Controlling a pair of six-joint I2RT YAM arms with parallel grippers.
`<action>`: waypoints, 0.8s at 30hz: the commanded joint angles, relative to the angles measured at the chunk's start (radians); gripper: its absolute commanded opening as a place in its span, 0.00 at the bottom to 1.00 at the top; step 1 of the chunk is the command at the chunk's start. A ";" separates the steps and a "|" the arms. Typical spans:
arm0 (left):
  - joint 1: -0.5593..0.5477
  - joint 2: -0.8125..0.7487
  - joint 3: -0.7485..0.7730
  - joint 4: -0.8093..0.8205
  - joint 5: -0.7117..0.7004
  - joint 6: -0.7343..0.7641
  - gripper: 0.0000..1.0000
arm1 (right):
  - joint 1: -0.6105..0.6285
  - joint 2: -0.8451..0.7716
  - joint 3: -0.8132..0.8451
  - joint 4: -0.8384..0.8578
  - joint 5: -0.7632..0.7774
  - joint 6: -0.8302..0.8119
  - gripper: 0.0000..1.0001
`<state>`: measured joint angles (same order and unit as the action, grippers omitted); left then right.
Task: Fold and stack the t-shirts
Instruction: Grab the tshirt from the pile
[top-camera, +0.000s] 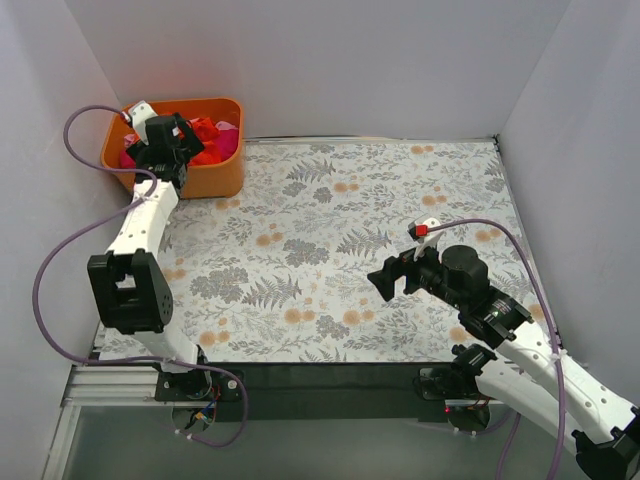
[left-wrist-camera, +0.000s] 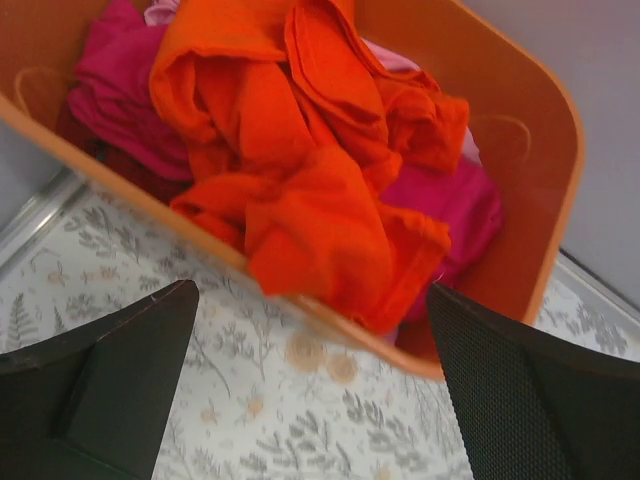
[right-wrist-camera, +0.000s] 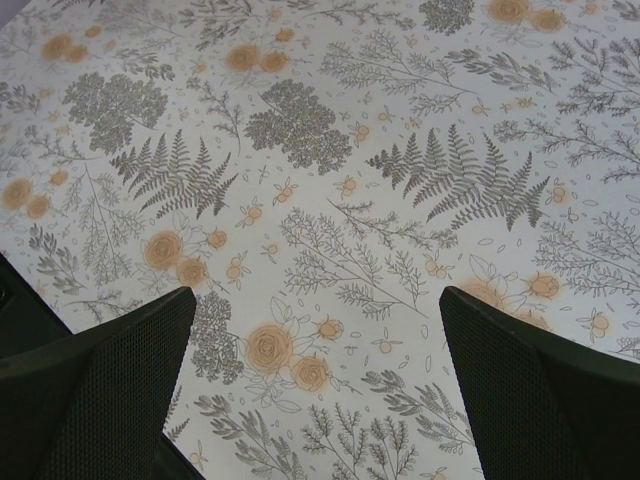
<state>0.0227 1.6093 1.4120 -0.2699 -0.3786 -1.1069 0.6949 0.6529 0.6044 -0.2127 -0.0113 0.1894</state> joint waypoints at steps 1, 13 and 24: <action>0.034 0.098 0.091 0.043 -0.034 0.027 0.90 | 0.002 -0.038 -0.023 0.024 -0.033 0.019 0.98; 0.048 0.284 0.242 0.060 0.053 0.042 0.34 | 0.002 -0.102 -0.068 0.018 0.007 0.024 0.98; -0.064 -0.028 0.240 0.147 0.219 0.105 0.00 | 0.002 -0.111 -0.042 -0.004 0.053 0.033 0.98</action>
<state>0.0330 1.7462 1.5803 -0.1837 -0.2623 -1.0321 0.6952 0.5701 0.5274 -0.2237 -0.0055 0.2111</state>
